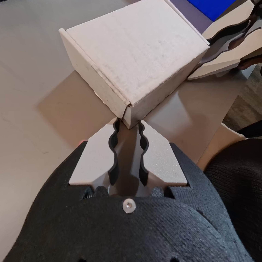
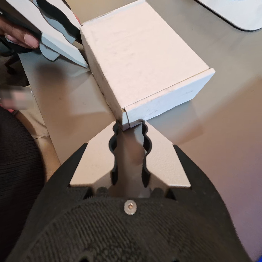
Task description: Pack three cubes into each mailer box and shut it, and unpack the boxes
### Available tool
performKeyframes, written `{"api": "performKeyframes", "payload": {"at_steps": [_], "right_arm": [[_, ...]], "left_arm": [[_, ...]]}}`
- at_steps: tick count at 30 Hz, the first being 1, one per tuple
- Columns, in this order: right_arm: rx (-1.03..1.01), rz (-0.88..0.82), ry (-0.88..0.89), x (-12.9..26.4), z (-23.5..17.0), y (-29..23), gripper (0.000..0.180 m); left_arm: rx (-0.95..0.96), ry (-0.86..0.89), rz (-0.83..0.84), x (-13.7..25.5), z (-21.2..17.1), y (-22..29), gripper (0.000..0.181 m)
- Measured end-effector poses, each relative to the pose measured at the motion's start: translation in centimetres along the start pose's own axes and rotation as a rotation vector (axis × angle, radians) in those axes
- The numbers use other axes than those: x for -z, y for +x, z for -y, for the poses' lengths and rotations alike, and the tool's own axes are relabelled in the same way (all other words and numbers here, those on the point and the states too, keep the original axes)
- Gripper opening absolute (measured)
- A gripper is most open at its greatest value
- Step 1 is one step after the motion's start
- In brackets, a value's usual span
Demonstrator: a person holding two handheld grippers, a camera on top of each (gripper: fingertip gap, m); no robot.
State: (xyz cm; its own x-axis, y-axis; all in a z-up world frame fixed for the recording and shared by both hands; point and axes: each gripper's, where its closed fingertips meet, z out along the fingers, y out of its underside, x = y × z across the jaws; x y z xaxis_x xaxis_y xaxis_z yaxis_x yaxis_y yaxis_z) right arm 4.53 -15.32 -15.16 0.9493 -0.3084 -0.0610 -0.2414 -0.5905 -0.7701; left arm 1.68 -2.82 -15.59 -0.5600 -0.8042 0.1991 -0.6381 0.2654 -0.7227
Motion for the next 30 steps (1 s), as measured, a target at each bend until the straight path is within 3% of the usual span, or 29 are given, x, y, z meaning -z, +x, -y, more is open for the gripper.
{"api": "performKeyframes", "payload": {"at_steps": [13,26,30], "right_arm": [[-0.219,0.090,0.255,3.1,3.4,1.1,0.033],[-0.171,0.065,0.136,1.9,1.6,0.8,0.033],[-0.172,0.078,0.137,2.0,1.5,0.7,0.032]], "left_arm": [[-0.162,0.262,-0.028,2.2,3.4,1.7,0.021],[-0.002,0.246,-0.196,2.3,3.0,2.4,0.034],[0.040,0.249,-0.212,2.5,3.0,2.0,0.019]]}}
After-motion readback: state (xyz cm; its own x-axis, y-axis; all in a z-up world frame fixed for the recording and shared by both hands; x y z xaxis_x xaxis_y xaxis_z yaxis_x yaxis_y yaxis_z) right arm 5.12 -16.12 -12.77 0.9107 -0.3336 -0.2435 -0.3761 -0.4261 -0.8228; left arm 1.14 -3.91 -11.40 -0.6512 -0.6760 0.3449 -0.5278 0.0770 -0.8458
